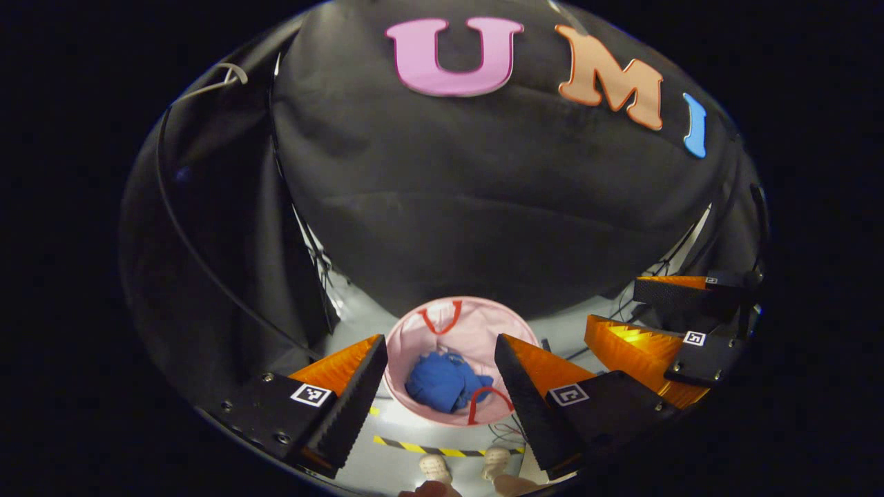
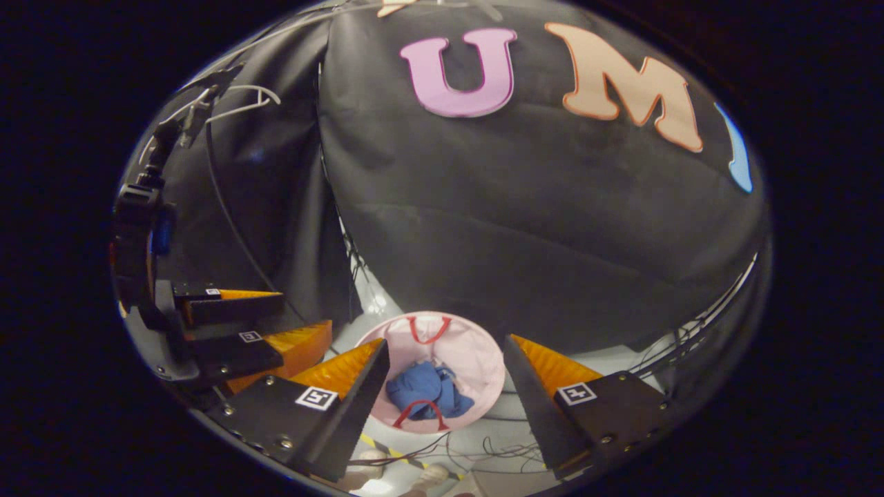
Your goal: Grasp the clothes on the hanger with both hands and then place them into the laundry hamper below.
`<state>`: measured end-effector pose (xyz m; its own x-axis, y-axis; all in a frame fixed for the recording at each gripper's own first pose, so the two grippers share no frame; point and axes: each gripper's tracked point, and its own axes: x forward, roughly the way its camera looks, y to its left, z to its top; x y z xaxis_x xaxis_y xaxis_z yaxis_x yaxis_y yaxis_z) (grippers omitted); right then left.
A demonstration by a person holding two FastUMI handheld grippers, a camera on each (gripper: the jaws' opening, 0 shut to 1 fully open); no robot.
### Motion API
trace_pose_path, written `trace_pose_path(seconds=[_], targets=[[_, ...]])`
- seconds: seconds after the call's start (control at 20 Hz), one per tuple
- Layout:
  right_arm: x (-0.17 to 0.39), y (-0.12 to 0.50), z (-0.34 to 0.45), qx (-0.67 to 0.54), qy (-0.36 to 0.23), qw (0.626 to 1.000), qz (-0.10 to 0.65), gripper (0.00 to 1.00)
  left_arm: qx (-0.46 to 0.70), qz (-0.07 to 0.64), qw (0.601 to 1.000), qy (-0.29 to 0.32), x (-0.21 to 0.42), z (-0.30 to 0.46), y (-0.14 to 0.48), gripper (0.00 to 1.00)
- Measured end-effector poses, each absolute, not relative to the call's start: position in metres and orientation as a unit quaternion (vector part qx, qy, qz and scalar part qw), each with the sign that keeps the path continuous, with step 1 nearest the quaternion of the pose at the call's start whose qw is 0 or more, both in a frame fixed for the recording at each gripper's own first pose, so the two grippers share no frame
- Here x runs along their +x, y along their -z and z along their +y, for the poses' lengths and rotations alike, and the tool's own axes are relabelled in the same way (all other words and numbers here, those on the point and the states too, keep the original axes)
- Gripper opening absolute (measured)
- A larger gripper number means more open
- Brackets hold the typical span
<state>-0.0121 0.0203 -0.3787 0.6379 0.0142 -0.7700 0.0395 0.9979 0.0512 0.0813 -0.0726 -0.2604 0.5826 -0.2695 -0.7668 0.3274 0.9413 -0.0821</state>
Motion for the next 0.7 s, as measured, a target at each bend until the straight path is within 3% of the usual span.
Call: trace_pose_path(seconds=[0.5, 0.55, 0.6, 0.7], targets=[[0.041, 0.142, -0.013, -0.001, 0.039, 0.981, 0.19, 0.99, -0.014, 0.224, 0.954, 0.198, 0.13, -0.111, 0.052, 0.96], [0.042, 0.121, -0.014, 0.0, 0.044, 0.985, 0.169, 0.94, -0.022, 0.203, 0.958, 0.203, 0.134, -0.113, 0.03, 0.98], [0.042, 0.101, -0.017, 0.005, 0.048, 0.987, 0.152, 0.99, -0.028, 0.184, 0.961, 0.207, 0.138, -0.116, 0.007, 0.95], [0.035, 0.065, -0.026, 0.02, 0.06, 0.991, 0.119, 0.99, -0.033, 0.142, 0.967, 0.211, 0.146, -0.12, -0.032, 0.97]])
